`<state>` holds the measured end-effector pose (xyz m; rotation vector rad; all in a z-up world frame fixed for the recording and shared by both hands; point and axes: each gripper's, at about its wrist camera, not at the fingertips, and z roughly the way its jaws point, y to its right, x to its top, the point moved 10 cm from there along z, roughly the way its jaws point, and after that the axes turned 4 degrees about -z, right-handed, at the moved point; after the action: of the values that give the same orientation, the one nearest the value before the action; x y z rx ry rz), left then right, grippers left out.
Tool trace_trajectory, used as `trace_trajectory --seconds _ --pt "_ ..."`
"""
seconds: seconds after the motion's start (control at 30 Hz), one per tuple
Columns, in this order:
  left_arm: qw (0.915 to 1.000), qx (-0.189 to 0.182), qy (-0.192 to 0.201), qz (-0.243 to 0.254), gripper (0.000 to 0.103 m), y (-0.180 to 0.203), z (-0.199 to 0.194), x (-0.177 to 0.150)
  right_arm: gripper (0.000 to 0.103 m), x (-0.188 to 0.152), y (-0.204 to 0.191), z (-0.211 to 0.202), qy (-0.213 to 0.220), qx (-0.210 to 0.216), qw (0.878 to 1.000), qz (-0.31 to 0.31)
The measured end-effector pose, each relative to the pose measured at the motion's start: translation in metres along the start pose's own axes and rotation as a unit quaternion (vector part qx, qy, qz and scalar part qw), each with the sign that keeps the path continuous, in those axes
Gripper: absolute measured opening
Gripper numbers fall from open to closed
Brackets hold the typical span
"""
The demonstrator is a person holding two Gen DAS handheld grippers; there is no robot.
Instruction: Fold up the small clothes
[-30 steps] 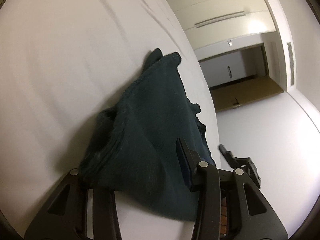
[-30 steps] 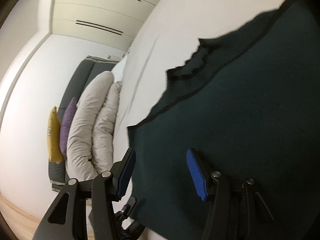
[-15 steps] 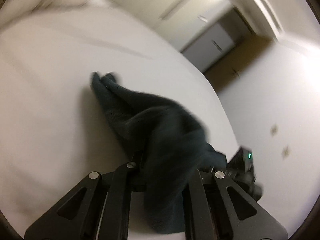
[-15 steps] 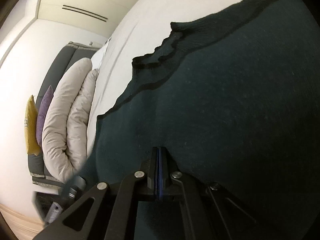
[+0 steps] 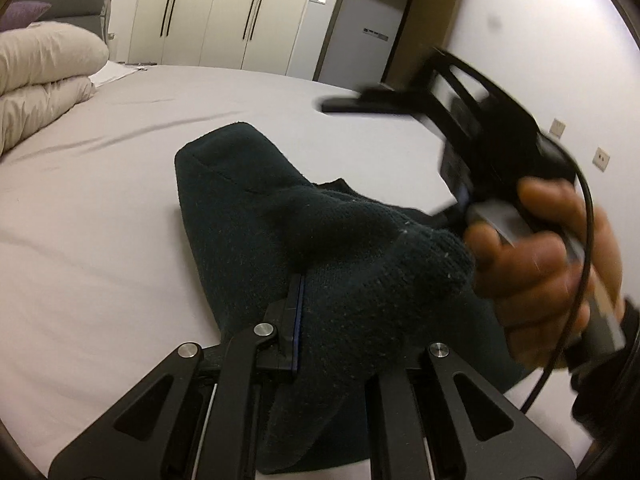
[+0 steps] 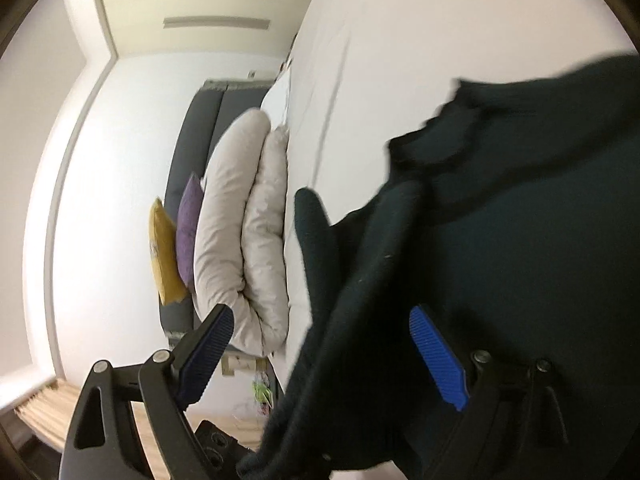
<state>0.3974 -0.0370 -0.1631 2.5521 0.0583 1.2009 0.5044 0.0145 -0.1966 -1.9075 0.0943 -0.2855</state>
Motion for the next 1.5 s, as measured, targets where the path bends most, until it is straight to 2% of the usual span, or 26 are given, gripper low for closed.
trace_trajectory --seconds 0.1,0.23,0.3,0.33,0.43,0.47,0.5,0.57,0.7,0.97,1.17,1.37,1.5 --pt "0.9996 0.011 -0.005 0.027 0.008 0.003 0.007 -0.007 0.091 0.002 -0.007 0.02 -0.025 -0.031 0.999 -0.012" --pt "0.9981 0.021 -0.005 0.058 0.008 0.004 0.009 -0.008 0.08 0.005 -0.015 0.041 -0.064 -0.125 0.988 -0.068" --pt "0.9972 0.022 -0.006 0.071 0.008 0.002 0.012 -0.011 0.066 0.008 -0.021 0.046 -0.08 -0.158 0.98 -0.095" --pt "0.9965 0.025 -0.008 0.08 0.008 0.002 0.013 -0.012 0.062 0.009 -0.023 0.049 -0.09 -0.178 0.974 -0.111" --pt "0.9941 0.036 -0.011 0.102 0.008 0.003 0.017 -0.014 0.034 0.01 -0.022 0.057 -0.116 -0.236 0.952 -0.159" --pt "0.9938 0.035 -0.013 0.105 0.008 0.003 0.018 -0.014 0.019 0.01 -0.022 0.058 -0.119 -0.252 0.945 -0.172" --pt "0.9937 0.033 -0.014 0.106 0.008 0.003 0.022 -0.013 0.014 0.012 -0.02 0.058 -0.118 -0.269 0.938 -0.183" --pt "0.9927 0.033 -0.014 0.115 0.008 0.009 0.026 -0.012 0.012 0.013 -0.019 0.047 -0.105 -0.282 0.933 -0.195" --pt "0.9888 0.022 -0.014 0.147 0.008 0.034 0.031 -0.013 0.011 0.022 -0.015 0.012 -0.072 -0.284 0.936 -0.197" --pt "0.9722 -0.017 -0.023 0.232 0.008 0.121 0.056 -0.023 0.011 0.035 0.023 -0.104 0.006 -0.266 0.95 -0.163" --pt "0.9596 -0.041 -0.035 0.276 0.008 0.17 0.082 -0.037 0.011 0.041 0.059 -0.175 0.047 -0.258 0.957 -0.127" --pt "0.9561 -0.044 -0.052 0.285 0.008 0.177 0.103 -0.05 0.011 0.035 0.091 -0.203 0.067 -0.246 0.962 -0.097" --pt "0.9541 -0.048 -0.057 0.29 0.008 0.169 0.123 -0.042 0.011 0.032 0.103 -0.213 0.083 -0.238 0.965 -0.08"
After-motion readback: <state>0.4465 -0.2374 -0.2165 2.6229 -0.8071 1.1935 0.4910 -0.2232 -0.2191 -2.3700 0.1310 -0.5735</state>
